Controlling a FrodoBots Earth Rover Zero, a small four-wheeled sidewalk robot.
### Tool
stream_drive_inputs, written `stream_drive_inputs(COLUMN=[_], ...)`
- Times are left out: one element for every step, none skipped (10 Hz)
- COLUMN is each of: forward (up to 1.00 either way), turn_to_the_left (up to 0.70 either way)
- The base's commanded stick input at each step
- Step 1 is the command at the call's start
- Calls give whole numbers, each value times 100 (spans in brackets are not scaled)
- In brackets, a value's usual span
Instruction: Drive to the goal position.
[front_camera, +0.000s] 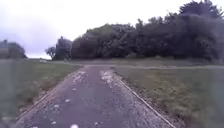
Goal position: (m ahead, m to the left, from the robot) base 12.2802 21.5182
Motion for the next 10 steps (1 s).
stream_drive_inputs(forward=[85,85,85,85,85,85,85,85,85,85], turn_to_the_left=[0,0,0,0,0,0,0,0,16,24])
